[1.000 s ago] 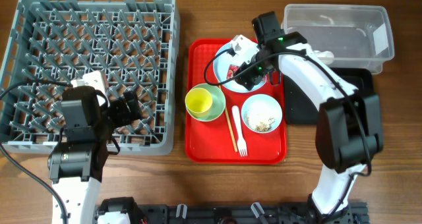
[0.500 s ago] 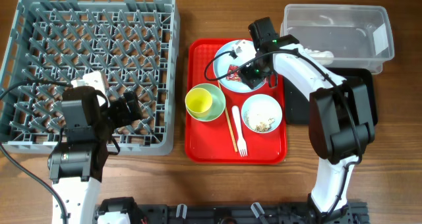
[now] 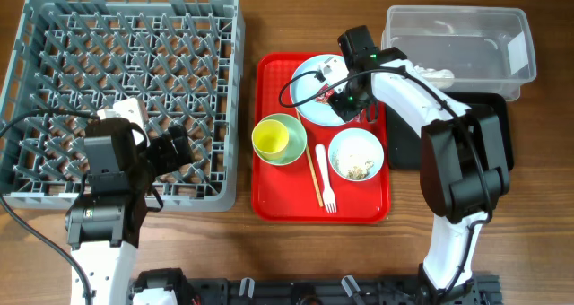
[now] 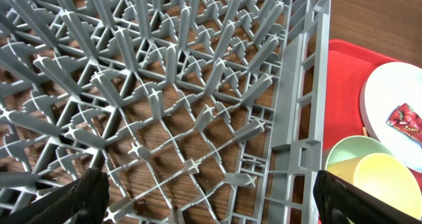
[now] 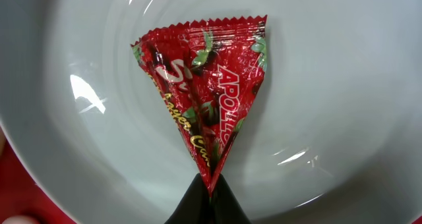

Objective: Sort waste into correct bins and load items into the dishwasher rack
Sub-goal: 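Carry the wrapper with the right gripper and drop it in the clear bin, then grasp the light-blue rice bowl rim with the right gripper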

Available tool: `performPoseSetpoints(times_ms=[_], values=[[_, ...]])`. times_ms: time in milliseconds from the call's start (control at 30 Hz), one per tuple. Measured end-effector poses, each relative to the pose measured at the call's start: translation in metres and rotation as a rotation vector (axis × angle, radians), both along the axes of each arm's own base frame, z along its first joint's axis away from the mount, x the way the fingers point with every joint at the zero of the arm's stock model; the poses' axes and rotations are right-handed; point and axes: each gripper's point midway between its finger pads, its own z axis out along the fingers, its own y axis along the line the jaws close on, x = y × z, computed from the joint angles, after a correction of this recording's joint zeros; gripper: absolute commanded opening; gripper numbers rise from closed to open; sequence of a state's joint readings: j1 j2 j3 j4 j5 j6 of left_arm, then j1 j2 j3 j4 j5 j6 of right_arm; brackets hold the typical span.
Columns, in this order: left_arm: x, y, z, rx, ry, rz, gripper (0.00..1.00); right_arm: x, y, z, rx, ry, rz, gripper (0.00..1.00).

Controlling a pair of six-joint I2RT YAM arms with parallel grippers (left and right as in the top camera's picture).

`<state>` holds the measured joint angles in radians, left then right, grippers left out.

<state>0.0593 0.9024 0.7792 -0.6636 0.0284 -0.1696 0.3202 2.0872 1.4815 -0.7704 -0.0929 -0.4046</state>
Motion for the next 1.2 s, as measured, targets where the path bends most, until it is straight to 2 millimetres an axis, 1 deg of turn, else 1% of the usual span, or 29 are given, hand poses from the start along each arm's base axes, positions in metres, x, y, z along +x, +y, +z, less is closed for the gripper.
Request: performPoseSetpoints(times_ms=[133,167,200,233,267,300,333,367,400,433,467,500,533,567,600,667,733,800,867,967,1000,1033,1100,1133,1200], values=[[0.0,0.0,0.0,0.0,0.0,0.0,1.0,0.001,-0.002,0.001,0.001,0.004,-0.054,0.04],[0.0,0.0,0.0,0.0,0.0,0.0,1.0,0.006,-0.002,0.006,0.004,-0.014,-0.077,0.04],[0.0,0.0,0.0,0.0,0.0,0.0,1.0,0.013,-0.003,0.015,0.009,-0.051,-0.107,0.04],[0.0,0.0,0.0,0.0,0.0,0.0,1.0,0.024,-0.006,0.03,0.018,-0.106,-0.148,0.04],[0.0,0.0,0.0,0.0,0.0,0.0,1.0,0.035,-0.011,0.049,0.029,-0.172,-0.201,0.04],[0.0,0.0,0.0,0.0,0.0,0.0,1.0,0.053,-0.023,0.085,0.048,-0.283,-0.301,0.04],[0.0,0.0,0.0,0.0,0.0,0.0,1.0,0.066,-0.039,0.118,0.073,-0.377,-0.409,0.05],[0.0,0.0,0.0,0.0,0.0,0.0,1.0,0.072,-0.05,0.136,0.089,-0.425,-0.477,0.04],[0.0,0.0,0.0,0.0,0.0,0.0,1.0,0.081,-0.078,0.169,0.121,-0.509,-0.624,0.04],[0.0,0.0,0.0,0.0,0.0,0.0,1.0,0.084,-0.094,0.181,0.137,-0.537,-0.702,0.04],[0.0,0.0,0.0,0.0,0.0,0.0,1.0,0.086,-0.115,0.189,0.152,-0.56,-0.799,0.05],[0.0,0.0,0.0,0.0,0.0,0.0,1.0,0.087,-0.148,0.191,0.167,-0.571,-0.945,0.23],[0.0,0.0,0.0,0.0,0.0,0.0,1.0,0.088,-0.162,0.189,0.169,-0.57,-1.008,0.43],[0.0,0.0,0.0,0.0,0.0,0.0,1.0,0.09,-0.172,0.187,0.179,-0.573,-1.048,0.57],[0.0,0.0,0.0,0.0,0.0,0.0,1.0,0.094,-0.18,0.188,0.21,-0.583,-1.085,0.99],[0.0,0.0,0.0,0.0,0.001,0.0,1.0,0.101,-0.183,0.189,0.252,-0.595,-1.108,1.0],[0.0,0.0,0.0,0.0,0.0,0.0,1.0,0.108,-0.18,0.195,0.29,-0.619,-1.098,1.0],[0.0,0.0,0.0,0.0,0.001,0.0,1.0,0.11,-0.178,0.196,0.301,-0.618,-1.085,1.0],[0.0,0.0,0.0,0.0,0.001,0.0,1.0,0.103,-0.172,0.19,0.298,-0.572,-1.057,1.0],[0.0,0.0,0.0,0.0,0.002,0.0,1.0,0.073,-0.157,0.184,0.293,-0.438,-0.993,1.0],[0.0,0.0,0.0,0.0,0.001,0.0,1.0,0.054,-0.147,0.186,0.306,-0.367,-0.953,1.0],[0.0,0.0,-0.001,0.0,0.003,0.0,1.0,0.042,-0.139,0.191,0.331,-0.328,-0.923,0.98],[0.0,0.0,-0.001,0.0,0.004,0.0,1.0,0.002,-0.117,0.194,0.357,-0.181,-0.87,0.95],[0.0,0.0,-0.001,0.0,0.003,0.0,1.0,-0.014,-0.105,0.192,0.357,-0.12,-0.846,0.96],[0.0,0.0,-0.001,0.0,0.003,0.0,1.0,-0.036,-0.079,0.183,0.332,-0.027,-0.788,0.94]])
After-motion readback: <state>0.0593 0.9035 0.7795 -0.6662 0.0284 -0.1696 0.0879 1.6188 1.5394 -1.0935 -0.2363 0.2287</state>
